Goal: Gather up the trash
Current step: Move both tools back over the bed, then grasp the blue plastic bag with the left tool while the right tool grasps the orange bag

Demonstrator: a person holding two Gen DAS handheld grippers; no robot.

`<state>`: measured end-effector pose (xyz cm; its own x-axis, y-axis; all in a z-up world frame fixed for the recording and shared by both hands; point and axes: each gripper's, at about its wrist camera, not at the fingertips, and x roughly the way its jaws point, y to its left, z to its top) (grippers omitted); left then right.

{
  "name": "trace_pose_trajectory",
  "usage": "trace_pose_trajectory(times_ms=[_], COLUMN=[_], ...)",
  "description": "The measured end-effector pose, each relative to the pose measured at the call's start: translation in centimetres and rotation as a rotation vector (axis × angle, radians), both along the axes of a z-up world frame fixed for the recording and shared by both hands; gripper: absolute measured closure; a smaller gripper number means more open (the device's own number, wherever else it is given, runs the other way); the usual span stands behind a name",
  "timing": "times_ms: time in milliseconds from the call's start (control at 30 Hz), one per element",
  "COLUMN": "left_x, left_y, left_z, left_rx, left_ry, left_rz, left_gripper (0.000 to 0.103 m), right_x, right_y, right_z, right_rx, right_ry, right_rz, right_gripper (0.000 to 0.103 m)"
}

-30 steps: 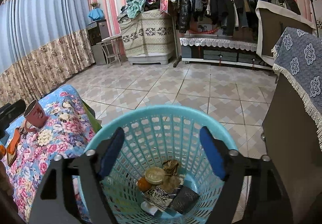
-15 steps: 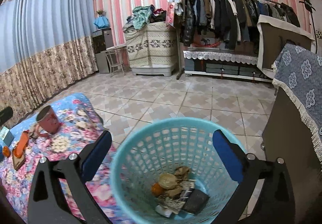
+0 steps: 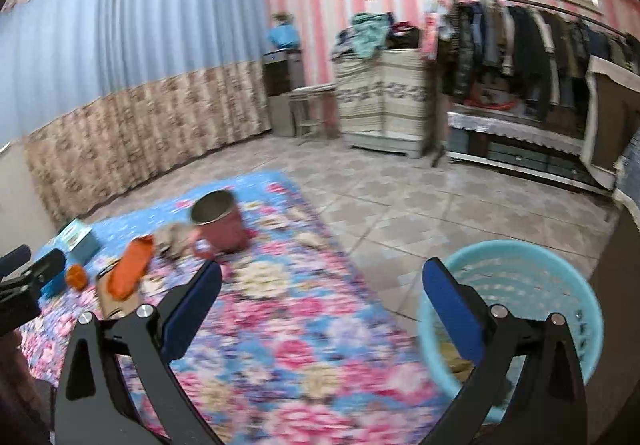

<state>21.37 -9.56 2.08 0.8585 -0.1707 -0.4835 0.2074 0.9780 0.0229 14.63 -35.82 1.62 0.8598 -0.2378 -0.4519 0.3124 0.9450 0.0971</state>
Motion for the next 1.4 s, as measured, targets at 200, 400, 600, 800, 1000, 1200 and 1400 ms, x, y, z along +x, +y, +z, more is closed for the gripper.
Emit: trace_pose_trajectory(times_ms=[200,400,600,800,1000,1200,1400], left_x=[3.0,6.4,8.8,11.5,14.1,15.0,13.7], left_y=[5.8,11.6,15.8,19.3,20.1,18.9,19.2], left_z=[-1.4,-3.0,-4.4,-5.9,-8.0,-9.3,-8.4], left_rx=[-0.003,0.001,0.018,-0.035,-0.034,0.026,0.054], left_ry=[0.033,0.094,0.134,0.195,0.271,0.309,0.257], left_rz=[0.106,0.208,0.241,0.282,0.279,0.198,0.21], left_gripper=[0.005,0.005,0.006,0.007,0.024,0.071,0.077], right_x=[3.3,6.3,9.4,12.4,14.1,15.5,17.7], right_y=[5.1,8.7,11.4,13.9,15.0,16.5,20.3], right_z=[-1.1,-3.1,-4.3,-5.2,-5.9,-6.6,-7.5], right_rx=[-0.032,-0.041,-0.073,-0.079,-0.07,-0.066,-0.122], right_ry=[0.048,0.091,0.13,0.156,0.178,0.212,0.274], right_rz=[0.098,0.157,0.231,0.287,0.318,0.344,0.398], right_gripper=[0.005,0.005,0.005,0.005,0.005,0.005,0.006])
